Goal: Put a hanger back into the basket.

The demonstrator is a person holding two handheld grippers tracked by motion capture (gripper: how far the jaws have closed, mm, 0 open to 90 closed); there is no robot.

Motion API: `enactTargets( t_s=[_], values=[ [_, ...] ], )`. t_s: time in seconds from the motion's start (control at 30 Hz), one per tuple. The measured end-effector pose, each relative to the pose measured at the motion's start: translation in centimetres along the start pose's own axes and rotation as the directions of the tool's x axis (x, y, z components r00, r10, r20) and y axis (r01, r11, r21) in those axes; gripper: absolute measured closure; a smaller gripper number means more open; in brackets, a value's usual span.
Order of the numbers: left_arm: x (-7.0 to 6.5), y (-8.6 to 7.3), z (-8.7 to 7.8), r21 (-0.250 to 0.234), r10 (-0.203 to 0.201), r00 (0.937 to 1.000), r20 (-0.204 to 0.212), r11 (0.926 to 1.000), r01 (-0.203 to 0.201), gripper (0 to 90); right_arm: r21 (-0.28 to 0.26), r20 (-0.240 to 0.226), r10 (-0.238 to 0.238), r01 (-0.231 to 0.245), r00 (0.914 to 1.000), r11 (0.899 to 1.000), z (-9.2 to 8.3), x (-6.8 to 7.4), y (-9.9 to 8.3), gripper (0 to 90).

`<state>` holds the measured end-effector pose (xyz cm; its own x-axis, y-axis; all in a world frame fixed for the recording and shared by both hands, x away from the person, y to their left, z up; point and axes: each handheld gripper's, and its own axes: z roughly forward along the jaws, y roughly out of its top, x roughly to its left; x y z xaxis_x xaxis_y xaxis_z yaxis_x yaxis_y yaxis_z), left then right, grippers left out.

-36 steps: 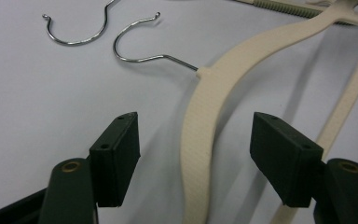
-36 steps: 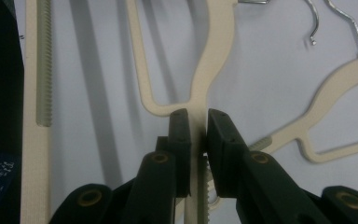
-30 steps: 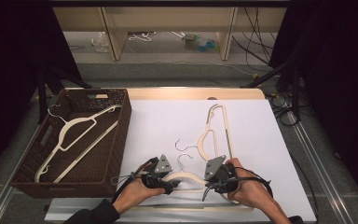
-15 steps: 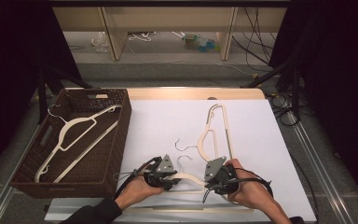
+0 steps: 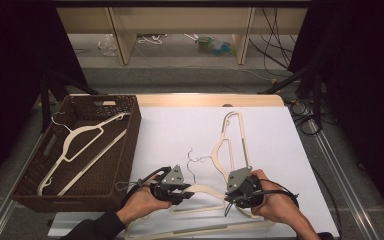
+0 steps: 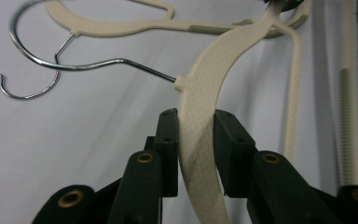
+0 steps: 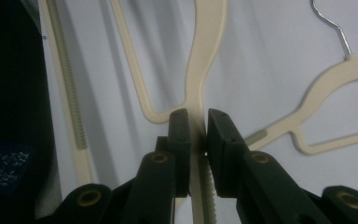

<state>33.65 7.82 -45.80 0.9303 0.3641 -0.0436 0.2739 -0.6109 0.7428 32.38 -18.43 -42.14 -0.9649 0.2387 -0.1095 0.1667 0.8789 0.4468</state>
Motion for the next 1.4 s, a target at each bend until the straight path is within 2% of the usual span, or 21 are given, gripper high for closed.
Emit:
enactTargets(
  t_s=[0.1, 0.23, 0.33, 0.4, 0.43, 0.5, 0.6, 0.63, 0.7, 0.73, 0.8, 0.9, 0.93, 1.03, 1.13, 1.2, 1.3, 1.4],
  values=[
    [-0.2, 0.0, -0.6, -0.008, -0.007, 0.9997, 0.022, 0.9999, 0.007, 73.8, -0.029, -0.015, 0.018, -0.018, 0.9997, 0.999, 0.0, 0.0, -0.2, 80.6],
    [-0.3, 0.1, -1.7, -0.040, -0.044, 0.9966, 0.070, 0.9981, 0.047, 75.2, -0.073, -0.021, 0.054, -0.056, 0.9983, 0.996, -0.6, 0.1, -0.2, 78.6],
    [-0.4, 0.2, -2.4, -0.062, -0.052, 0.9933, 0.103, 0.9963, 0.059, 76.6, -0.123, -0.022, 0.075, -0.077, 0.9969, 0.989, -1.5, 0.3, 0.0, 70.3],
    [-0.6, 0.5, -3.1, -0.105, -0.084, 0.9879, 0.131, 0.9896, 0.098, 79.5, -0.152, -0.011, 0.098, -0.098, 0.9951, 0.983, -2.2, 0.6, 0.2, 64.5],
    [-0.7, 0.7, -3.4, -0.121, -0.078, 0.9846, 0.156, 0.9879, 0.098, 80.5, -0.164, 0.004, 0.108, -0.106, 0.9942, 0.981, -2.4, 0.7, 0.3, 61.9],
    [-1.2, 1.1, -3.9, -0.125, -0.075, 0.9840, 0.161, 0.9875, 0.096, 82.6, -0.198, 0.023, 0.127, -0.120, 0.9916, 0.973, -3.3, 0.9, 0.6, 59.8],
    [-1.7, 1.6, -4.2, -0.123, -0.062, 0.9826, 0.175, 0.9888, 0.084, 84.1, -0.231, 0.011, 0.139, -0.132, 0.9903, 0.964, -4.1, 1.0, 0.7, 57.6],
    [-2.0, 1.7, -4.3, -0.123, -0.071, 0.9822, 0.174, 0.9880, 0.093, 84.7, -0.240, 0.015, 0.148, -0.140, 0.9888, 0.961, -4.3, 1.0, 0.7, 57.0],
    [-2.1, 1.9, -4.4, -0.121, -0.061, 0.9837, 0.169, 0.9893, 0.082, 85.3, -0.248, 0.025, 0.163, -0.152, 0.9862, 0.957, -4.4, 1.1, 0.6, 56.2],
    [-2.2, 1.9, -4.5, -0.115, -0.075, 0.9832, 0.167, 0.9888, 0.095, 85.4, -0.253, 0.027, 0.167, -0.155, 0.9856, 0.955, -4.5, 1.0, 0.5, 55.3],
    [-2.0, 2.0, -4.5, -0.115, -0.068, 0.9841, 0.164, 0.9895, 0.088, 85.5, -0.267, 0.040, 0.179, -0.162, 0.9830, 0.950, -4.7, 1.0, 0.3, 53.7],
    [-1.9, 2.4, -4.8, -0.119, -0.070, 0.9885, 0.134, 0.9891, 0.086, 85.6, -0.289, 0.054, 0.208, -0.184, 0.9767, 0.940, -5.0, 1.3, -0.2, 51.5],
    [-1.8, 2.5, -5.0, -0.124, -0.068, 0.9898, 0.125, 0.9887, 0.084, 85.7, -0.285, 0.048, 0.199, -0.177, 0.9789, 0.942, -5.1, 1.3, -0.4, 51.2],
    [-1.4, 3.1, -5.6, -0.126, -0.069, 0.9926, 0.099, 0.9887, 0.082, 85.7, -0.293, 0.053, 0.218, -0.193, 0.9745, 0.936, -5.2, 1.7, -1.1, 51.2],
    [-0.8, 3.6, -6.4, -0.121, -0.084, 0.9928, 0.086, 0.9883, 0.094, 85.6, -0.287, 0.045, 0.224, -0.202, 0.9735, 0.936, -5.2, 1.9, -1.8, 51.2],
    [-0.4, 4.2, -7.2, -0.112, -0.108, 0.9923, 0.061, 0.9872, 0.114, 85.6, -0.292, 0.043, 0.229, -0.207, 0.9726, 0.934, -5.2, 2.0, -2.3, 51.2],
    [0.1, 5.0, -8.4, -0.120, -0.122, 0.9922, 0.028, 0.9850, 0.124, 85.6, -0.298, 0.040, 0.242, -0.219, 0.9695, 0.929, -5.3, 2.1, -2.8, 50.9],
    [0.5, 5.8, -9.8, -0.126, -0.119, 0.9929, -0.005, 0.9850, 0.117, 85.6, -0.316, 0.040, 0.251, -0.227, 0.9670, 0.921, -5.4, 2.1, -3.1, 50.0]
  ],
)
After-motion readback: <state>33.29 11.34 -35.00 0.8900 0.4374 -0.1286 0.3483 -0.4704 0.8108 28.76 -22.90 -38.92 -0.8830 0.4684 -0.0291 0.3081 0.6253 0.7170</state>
